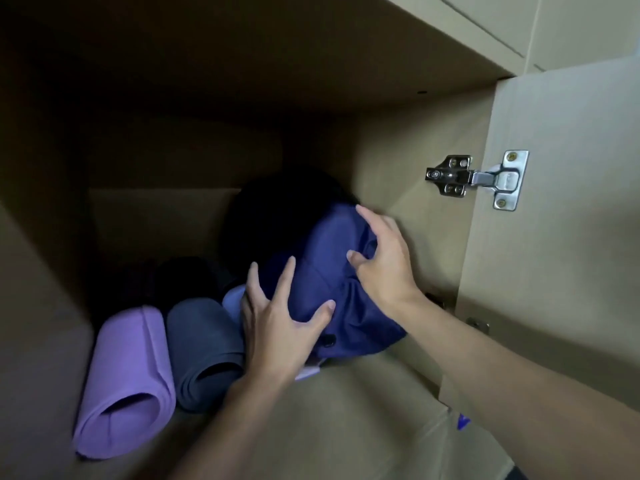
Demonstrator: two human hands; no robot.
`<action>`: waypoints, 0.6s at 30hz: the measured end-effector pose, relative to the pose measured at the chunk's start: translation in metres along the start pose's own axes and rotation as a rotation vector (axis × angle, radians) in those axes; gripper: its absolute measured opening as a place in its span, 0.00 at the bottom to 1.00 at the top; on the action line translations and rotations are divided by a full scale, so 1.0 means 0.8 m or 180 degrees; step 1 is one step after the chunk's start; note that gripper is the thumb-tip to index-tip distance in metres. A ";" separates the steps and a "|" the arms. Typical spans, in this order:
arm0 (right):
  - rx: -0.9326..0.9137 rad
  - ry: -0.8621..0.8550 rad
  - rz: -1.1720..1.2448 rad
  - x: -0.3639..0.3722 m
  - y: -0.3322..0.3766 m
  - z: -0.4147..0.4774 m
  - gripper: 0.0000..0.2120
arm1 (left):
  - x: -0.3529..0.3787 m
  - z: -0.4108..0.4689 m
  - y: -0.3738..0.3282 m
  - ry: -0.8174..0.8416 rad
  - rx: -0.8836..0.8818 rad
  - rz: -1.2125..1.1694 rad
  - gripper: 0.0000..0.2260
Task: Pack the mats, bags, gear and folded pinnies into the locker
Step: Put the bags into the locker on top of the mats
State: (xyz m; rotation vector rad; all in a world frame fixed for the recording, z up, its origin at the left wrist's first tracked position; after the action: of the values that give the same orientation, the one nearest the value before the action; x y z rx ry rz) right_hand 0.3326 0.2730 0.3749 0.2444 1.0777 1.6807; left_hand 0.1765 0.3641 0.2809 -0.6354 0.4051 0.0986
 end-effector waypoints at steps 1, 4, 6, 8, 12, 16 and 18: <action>-0.0049 0.0009 -0.0131 0.009 0.000 0.012 0.31 | 0.005 -0.003 0.002 0.0037 0.0063 0.0105 0.42; 0.0100 0.0407 -0.0728 0.042 -0.035 0.013 0.32 | 0.024 -0.018 0.016 0.0443 0.0146 0.0791 0.45; 0.0123 0.0537 -0.0747 0.042 -0.065 -0.015 0.34 | 0.030 -0.025 0.021 0.0642 0.0185 0.1068 0.43; 0.0111 0.0692 -0.0526 0.032 -0.089 -0.052 0.39 | 0.034 -0.026 0.020 0.0792 0.0186 0.1153 0.42; 0.0223 0.1002 -0.0406 0.029 -0.127 -0.112 0.51 | 0.033 -0.022 0.017 0.0812 0.0213 0.1138 0.41; 0.0301 0.0779 -0.0460 0.035 -0.132 -0.109 0.54 | 0.029 -0.020 0.019 0.0756 0.0203 0.0954 0.40; 0.0214 0.0626 -0.0480 0.037 -0.121 -0.093 0.52 | 0.024 -0.017 0.020 0.0581 0.0170 0.0809 0.40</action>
State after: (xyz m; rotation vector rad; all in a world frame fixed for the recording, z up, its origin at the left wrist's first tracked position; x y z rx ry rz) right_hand 0.3383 0.2603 0.2501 0.0391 1.2681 1.5583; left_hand 0.1859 0.3681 0.2546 -0.5397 0.6624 0.2722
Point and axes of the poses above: each hand's wrist, its own z-axis towards the middle knuckle, its own x-axis out of the palm, y = z × x, the point moved 9 cm from there along z, towards the middle knuckle, and after that the axes turned 12 degrees about x, right-handed, at the moved point
